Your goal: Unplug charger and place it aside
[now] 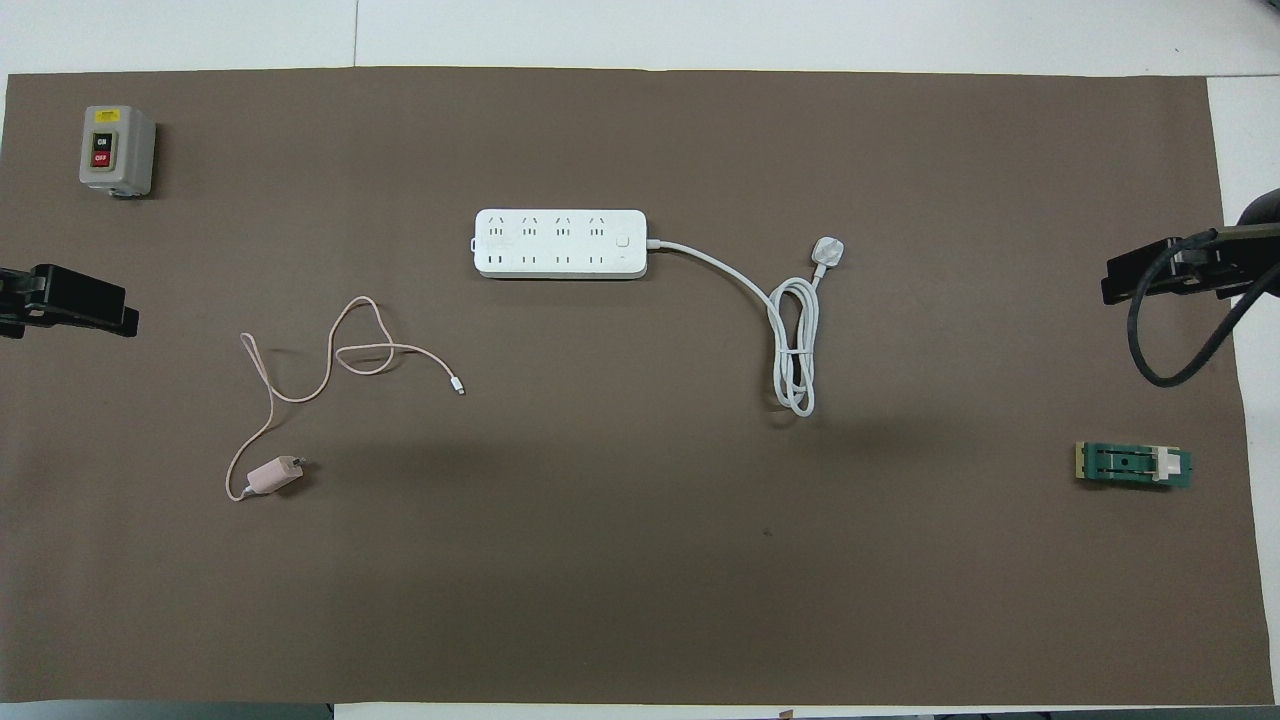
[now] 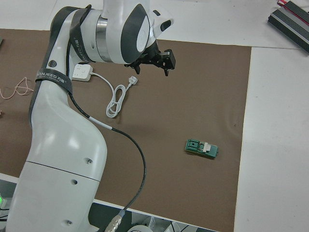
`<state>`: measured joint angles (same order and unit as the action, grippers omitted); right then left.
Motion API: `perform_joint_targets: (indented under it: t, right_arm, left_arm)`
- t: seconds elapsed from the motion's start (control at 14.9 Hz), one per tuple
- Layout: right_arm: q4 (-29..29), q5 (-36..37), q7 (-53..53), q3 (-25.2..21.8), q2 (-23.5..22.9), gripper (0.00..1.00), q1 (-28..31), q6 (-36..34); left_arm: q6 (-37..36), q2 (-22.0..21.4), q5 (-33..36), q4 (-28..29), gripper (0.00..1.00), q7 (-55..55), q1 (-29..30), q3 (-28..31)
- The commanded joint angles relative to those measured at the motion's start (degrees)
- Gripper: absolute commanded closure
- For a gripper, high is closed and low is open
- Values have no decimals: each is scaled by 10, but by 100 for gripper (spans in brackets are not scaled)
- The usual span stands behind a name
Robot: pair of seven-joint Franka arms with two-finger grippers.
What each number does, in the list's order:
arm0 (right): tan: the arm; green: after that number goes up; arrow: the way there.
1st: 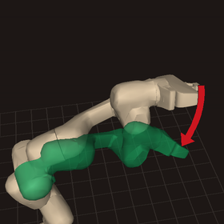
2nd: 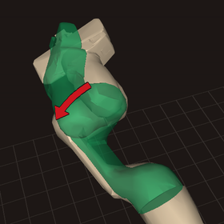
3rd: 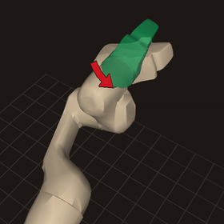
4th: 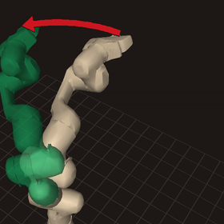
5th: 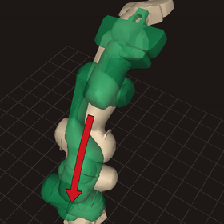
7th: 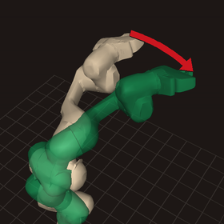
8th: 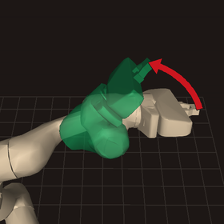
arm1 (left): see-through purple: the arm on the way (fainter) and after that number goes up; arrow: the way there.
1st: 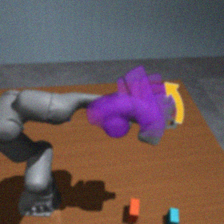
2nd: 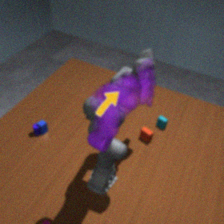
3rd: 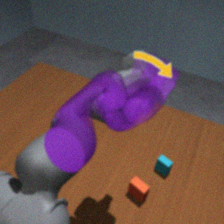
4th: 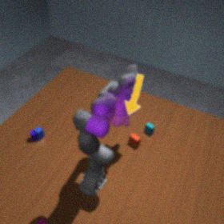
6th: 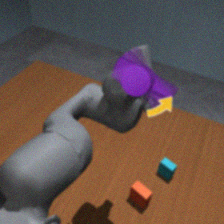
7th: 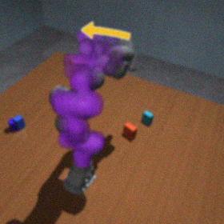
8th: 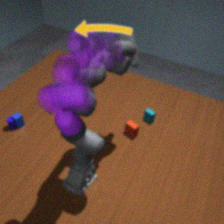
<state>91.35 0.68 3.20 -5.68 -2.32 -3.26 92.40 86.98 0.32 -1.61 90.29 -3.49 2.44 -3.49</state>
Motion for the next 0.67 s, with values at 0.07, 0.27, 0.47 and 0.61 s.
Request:
perform_joint_targets:
  t: [0.07,0.27,0.47,0.61]
  right_arm:
    - [7,-5,-7,5,7,0,7,-4]
    - [7,-5,-7,5,7,0,7,-4]
    - [7,-5,-7,5,7,0,7,-4]
    - [7,-5,-7,5,7,0,6,-4]
  left_arm:
    - [-8,-16,-3,17,0,-10,-5,6]
    - [-15,-16,-3,17,0,-9,-4,6]
    - [-16,-16,-3,15,0,-9,-2,6]
    - [-16,-16,-3,16,0,-9,-2,6]
